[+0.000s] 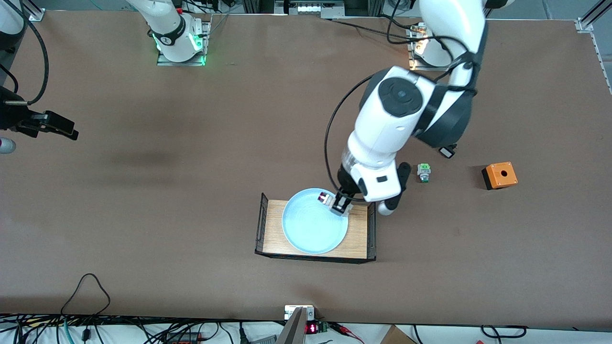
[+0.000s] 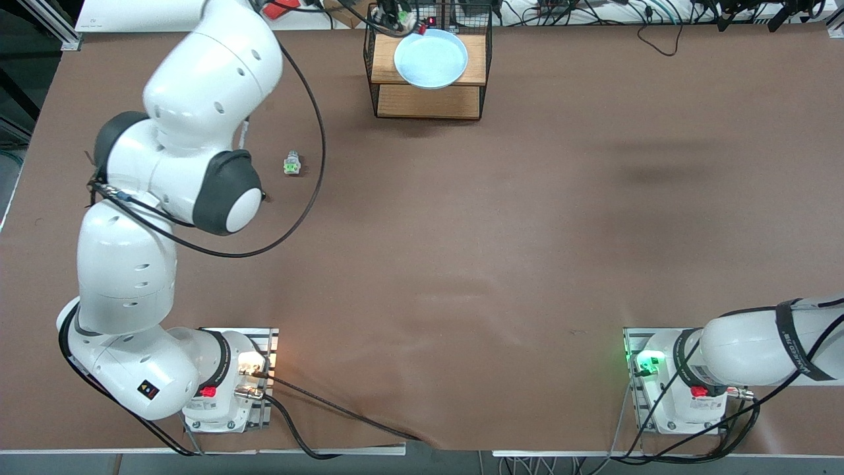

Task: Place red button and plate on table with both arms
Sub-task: 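Lift the switch with the left gripper while the right gripper moves out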

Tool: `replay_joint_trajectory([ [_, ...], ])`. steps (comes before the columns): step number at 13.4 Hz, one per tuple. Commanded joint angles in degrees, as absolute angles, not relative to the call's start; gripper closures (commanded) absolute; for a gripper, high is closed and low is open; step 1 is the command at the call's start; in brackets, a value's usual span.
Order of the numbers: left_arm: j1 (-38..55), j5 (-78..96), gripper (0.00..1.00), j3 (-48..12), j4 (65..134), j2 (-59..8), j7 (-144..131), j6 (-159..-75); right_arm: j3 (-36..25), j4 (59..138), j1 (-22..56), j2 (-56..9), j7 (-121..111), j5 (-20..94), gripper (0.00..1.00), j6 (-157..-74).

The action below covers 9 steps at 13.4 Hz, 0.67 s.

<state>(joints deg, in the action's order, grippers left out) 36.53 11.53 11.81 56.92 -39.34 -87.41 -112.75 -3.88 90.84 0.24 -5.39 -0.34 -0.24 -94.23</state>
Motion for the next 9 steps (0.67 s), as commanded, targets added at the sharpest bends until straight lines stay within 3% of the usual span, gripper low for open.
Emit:
replay_joint_trajectory([
  [1, 32.80, 14.57, 0.90, 11.16, 58.27, -36.04, -76.34, -107.16, -3.78, 90.70, -0.09, -5.18, -0.44, 0.79, 0.00, -94.57],
  [6, 24.98, 16.26, 0.90, 11.25, 58.53, -34.72, -53.05, -95.38, -3.16, 90.79, 0.79, -5.19, -0.35, 1.14, 0.00, -94.14],
  [9, 19.61, 16.26, 0.90, 11.25, 62.91, -33.31, -39.77, -94.04, -3.08, 90.79, 2.71, -5.18, 8.64, 4.91, 0.00, -93.69],
])
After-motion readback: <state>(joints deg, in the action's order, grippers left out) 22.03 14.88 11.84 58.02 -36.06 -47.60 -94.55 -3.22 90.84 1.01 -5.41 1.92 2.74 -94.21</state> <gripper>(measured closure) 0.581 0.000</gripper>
